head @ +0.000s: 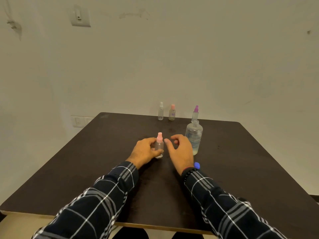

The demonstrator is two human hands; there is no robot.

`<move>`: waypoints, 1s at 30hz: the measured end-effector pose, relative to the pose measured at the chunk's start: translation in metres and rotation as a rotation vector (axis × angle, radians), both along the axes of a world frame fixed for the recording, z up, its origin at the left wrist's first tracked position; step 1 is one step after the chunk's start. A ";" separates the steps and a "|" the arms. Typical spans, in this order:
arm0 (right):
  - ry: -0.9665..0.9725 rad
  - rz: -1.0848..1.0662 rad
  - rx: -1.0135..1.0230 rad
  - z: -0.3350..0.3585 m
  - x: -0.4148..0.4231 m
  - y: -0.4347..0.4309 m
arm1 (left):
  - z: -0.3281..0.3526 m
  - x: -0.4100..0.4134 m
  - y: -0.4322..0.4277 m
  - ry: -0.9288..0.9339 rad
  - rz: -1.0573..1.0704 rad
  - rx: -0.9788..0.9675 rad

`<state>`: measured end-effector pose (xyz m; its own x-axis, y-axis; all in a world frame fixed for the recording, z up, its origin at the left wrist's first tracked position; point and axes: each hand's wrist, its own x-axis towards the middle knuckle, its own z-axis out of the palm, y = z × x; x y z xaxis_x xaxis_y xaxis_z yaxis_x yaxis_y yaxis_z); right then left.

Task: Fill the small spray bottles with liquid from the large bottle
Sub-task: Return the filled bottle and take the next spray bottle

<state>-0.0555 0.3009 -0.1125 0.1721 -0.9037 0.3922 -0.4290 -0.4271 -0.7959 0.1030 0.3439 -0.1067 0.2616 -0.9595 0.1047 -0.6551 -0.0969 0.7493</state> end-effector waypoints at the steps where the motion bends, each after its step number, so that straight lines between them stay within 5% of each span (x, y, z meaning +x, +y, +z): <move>1: -0.020 -0.091 -0.012 -0.002 -0.009 0.000 | -0.001 0.001 -0.001 -0.003 0.000 0.001; 8: -0.094 -0.505 0.092 0.003 -0.058 -0.010 | -0.002 0.002 -0.002 -0.042 -0.002 0.008; 15: -0.192 -0.018 0.261 0.018 -0.063 -0.045 | -0.002 0.005 -0.011 -0.044 -0.011 0.007; 30: -0.152 0.010 0.245 -0.002 -0.072 -0.060 | 0.029 -0.023 -0.157 -0.270 -0.157 -0.122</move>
